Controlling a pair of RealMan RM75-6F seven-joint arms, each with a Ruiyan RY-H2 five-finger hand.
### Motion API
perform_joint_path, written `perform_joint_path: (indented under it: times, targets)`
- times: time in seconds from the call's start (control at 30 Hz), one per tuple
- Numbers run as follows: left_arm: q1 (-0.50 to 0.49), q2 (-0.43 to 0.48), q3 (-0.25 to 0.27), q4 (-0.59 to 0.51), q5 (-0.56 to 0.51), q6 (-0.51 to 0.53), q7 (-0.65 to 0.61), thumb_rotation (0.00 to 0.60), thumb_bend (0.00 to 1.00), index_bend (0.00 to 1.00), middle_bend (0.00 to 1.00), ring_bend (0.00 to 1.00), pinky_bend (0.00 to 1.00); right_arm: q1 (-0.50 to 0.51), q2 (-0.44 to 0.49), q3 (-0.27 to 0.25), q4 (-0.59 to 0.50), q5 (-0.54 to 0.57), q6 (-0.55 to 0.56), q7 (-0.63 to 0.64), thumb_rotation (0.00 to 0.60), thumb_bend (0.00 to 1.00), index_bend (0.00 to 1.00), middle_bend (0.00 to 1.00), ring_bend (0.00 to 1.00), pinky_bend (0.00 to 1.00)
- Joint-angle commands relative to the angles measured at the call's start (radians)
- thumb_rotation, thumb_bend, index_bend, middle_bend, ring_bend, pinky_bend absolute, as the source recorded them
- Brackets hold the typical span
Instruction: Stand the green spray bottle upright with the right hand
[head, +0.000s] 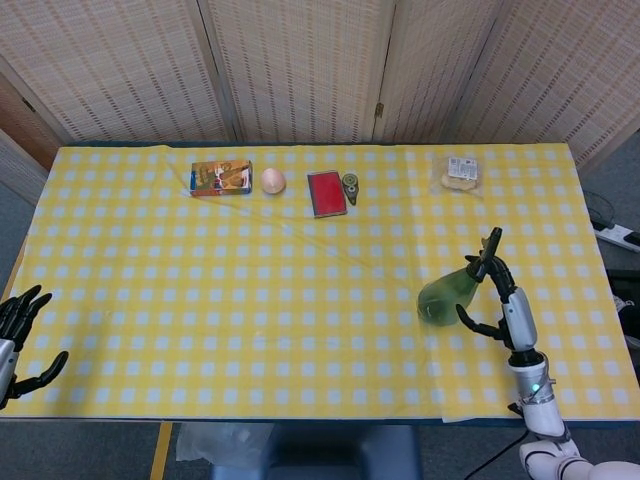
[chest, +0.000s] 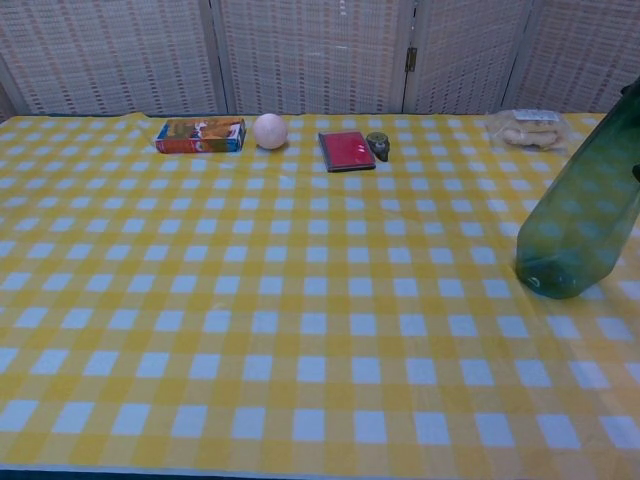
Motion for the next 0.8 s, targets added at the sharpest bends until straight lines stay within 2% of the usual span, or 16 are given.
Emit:
perform_joint_path:
  times: [0.03, 0.37, 0.5, 0.57, 0.67, 0.73, 0.8]
  targets:
    - [0.0, 0.0, 0.0, 0.0, 0.0, 0.001, -0.001, 0.124, 0.34, 0.04, 0.0, 0.0, 0.0, -0.011, 0.009, 0.004, -0.01, 0.002, 0.008, 0.004, 0.6, 0.36, 0.0, 0.2, 0.25, 0.07]
    - [0.0, -0.001, 0.0, -0.001, 0.002, 0.002, 0.007, 0.122, 0.34, 0.03, 0.0, 0.0, 0.0, -0.095, 0.05, -0.016, -0.017, -0.007, 0.064, 0.039, 0.6, 0.36, 0.0, 0.2, 0.25, 0.07]
    - [0.002, -0.007, -0.001, 0.004, 0.012, 0.017, 0.022, 0.123, 0.34, 0.02, 0.0, 0.0, 0.0, -0.146, 0.087, -0.041, 0.0, -0.039, 0.144, -0.041, 0.6, 0.36, 0.0, 0.2, 0.23, 0.05]
    - [0.003, -0.012, -0.003, 0.009, 0.017, 0.025, 0.035, 0.124, 0.34, 0.02, 0.0, 0.0, 0.0, -0.168, 0.134, -0.071, -0.02, -0.062, 0.148, -0.141, 0.6, 0.36, 0.0, 0.2, 0.22, 0.03]
    - [0.005, -0.025, -0.009, 0.018, 0.023, 0.04, 0.064, 0.122, 0.34, 0.02, 0.0, 0.0, 0.0, -0.21, 0.263, -0.13, -0.146, -0.078, 0.086, -0.407, 0.6, 0.36, 0.02, 0.16, 0.17, 0.01]
    - [0.005, -0.036, -0.01, 0.023, 0.03, 0.049, 0.086, 0.125, 0.34, 0.02, 0.0, 0.0, 0.0, -0.243, 0.41, -0.183, -0.355, -0.041, -0.056, -0.699, 0.6, 0.36, 0.02, 0.09, 0.08, 0.0]
    - [0.005, -0.042, -0.008, 0.024, 0.034, 0.049, 0.102, 0.124, 0.34, 0.02, 0.0, 0.01, 0.0, -0.259, 0.547, -0.186, -0.65, 0.046, -0.145, -0.983, 0.6, 0.36, 0.0, 0.01, 0.01, 0.0]
